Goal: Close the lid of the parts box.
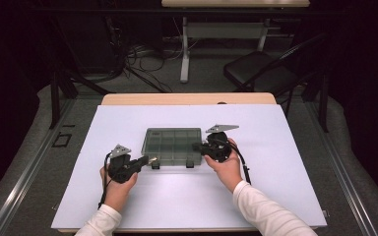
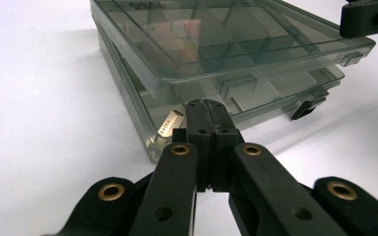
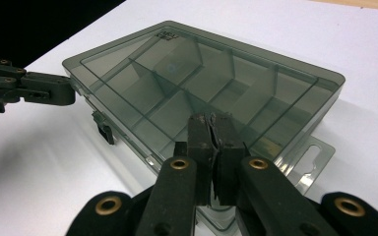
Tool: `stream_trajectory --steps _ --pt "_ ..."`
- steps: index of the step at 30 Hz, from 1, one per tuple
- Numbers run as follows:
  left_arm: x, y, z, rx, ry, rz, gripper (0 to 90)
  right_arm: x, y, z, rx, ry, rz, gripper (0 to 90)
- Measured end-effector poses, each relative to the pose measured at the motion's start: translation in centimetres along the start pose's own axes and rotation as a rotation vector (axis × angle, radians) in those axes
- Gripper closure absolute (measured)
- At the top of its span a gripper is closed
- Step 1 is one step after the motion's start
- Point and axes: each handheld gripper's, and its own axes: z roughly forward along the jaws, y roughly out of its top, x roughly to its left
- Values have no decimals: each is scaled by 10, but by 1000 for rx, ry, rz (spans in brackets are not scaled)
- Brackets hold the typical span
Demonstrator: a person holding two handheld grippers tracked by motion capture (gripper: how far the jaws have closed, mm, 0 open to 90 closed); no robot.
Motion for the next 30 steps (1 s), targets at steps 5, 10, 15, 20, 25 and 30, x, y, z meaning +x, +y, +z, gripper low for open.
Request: stream_trajectory --steps 5,10,15,20,25,30 --pt "-3 0 -6 -16 -6 -2 899 3 -2 0 1 8 3 882" --pt "-4 0 -11 -32 -4 6 899 1 -7 0 7 13 5 882" --pt "0 1 -11 -42 6 -5 899 0 -12 2 11 18 18 882" --pt "4 2 -9 -42 18 -15 899 0 -19 5 20 10 7 879" --pt "5 3 -4 -40 25 -15 899 -2 -24 6 13 13 21 880" --pt "6 8 4 -53 26 -16 900 -2 -25 5 3 14 25 881"
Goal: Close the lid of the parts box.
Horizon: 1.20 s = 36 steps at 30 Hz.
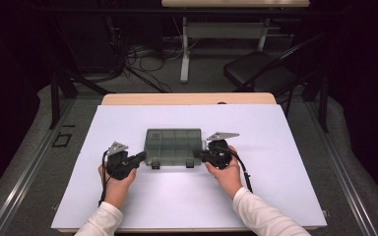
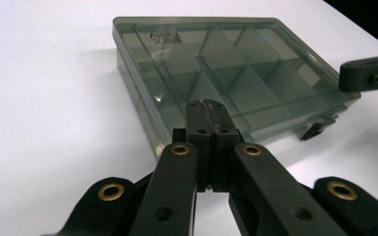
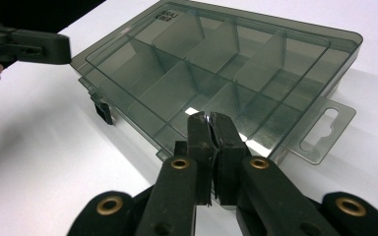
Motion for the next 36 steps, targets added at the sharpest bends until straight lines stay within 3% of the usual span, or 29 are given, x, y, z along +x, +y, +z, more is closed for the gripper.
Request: stream_trajectory --steps 4,17,21,27,32,36 --pt "-2 1 10 31 34 43 900 0 -1 0 -3 -1 5 883" --pt "-3 -1 10 33 22 53 890 1 -3 0 -3 -8 0 832" --pt "-3 -1 8 34 16 51 827 3 -2 -1 -6 4 -3 738" --pt "-6 -4 1 26 18 60 749 6 -1 -4 -6 -28 -7 630" --pt "-6 -4 -3 25 -14 54 651 6 -1 -7 -1 -41 10 557" --pt "-5 -5 -7 -11 2 79 581 4 -2 -10 4 -58 14 499"
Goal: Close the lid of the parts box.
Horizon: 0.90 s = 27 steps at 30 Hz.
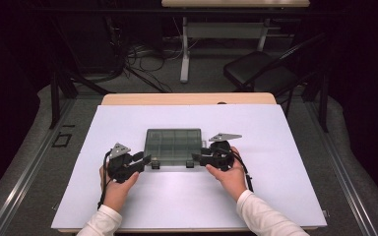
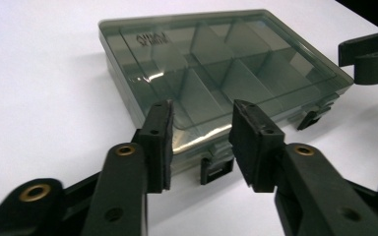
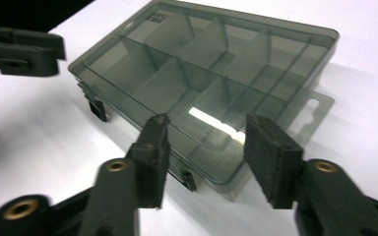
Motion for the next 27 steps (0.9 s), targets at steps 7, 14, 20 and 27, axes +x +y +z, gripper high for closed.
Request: stream_trajectory --steps 7,14,20,27 --pt "5 -1 -3 -34 -3 17 481 -6 -4 -9 -15 -24 14 359" --pt "12 -3 -11 -49 4 -5 381 -8 -11 -22 -27 14 -16 258" --pt "16 -5 -17 -65 21 -9 357 -7 -19 -38 -51 4 -46 183" --pt "18 -7 -17 -30 24 6 265 -9 -27 -55 -78 -6 -64 146"
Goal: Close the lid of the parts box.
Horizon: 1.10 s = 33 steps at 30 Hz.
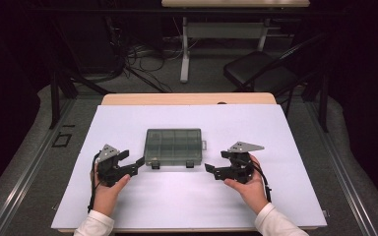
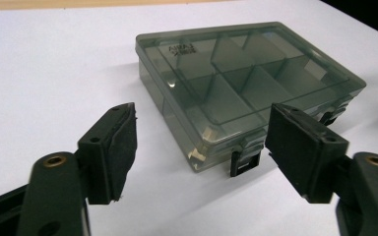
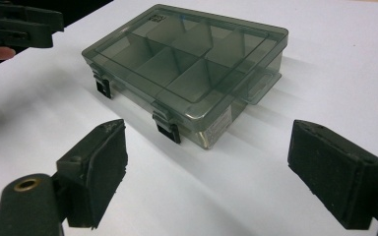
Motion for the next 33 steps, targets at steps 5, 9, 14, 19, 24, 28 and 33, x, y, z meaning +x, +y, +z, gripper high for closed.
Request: stream_trajectory --steps 5,9,14,19,24,28,33 --pt "6 -1 0 -16 27 -21 193 -2 -6 -7 8 -11 -14 145" --pt "11 -2 0 -32 19 -47 165 -5 -12 -10 17 -19 3 145" --pt "13 -3 0 -35 13 -48 165 -11 -14 -13 -6 -14 61 146" --pt "14 -4 1 -25 21 -42 165 -16 -16 -12 -4 -42 48 146" --pt "17 -4 2 -27 27 -42 165 -23 -19 -9 3 -62 65 147" --pt "18 -4 2 -28 28 -46 165 -28 -22 -8 5 -74 82 147" --pt "19 -4 2 -28 29 -49 165 -28 -24 -7 -2 -72 87 147"
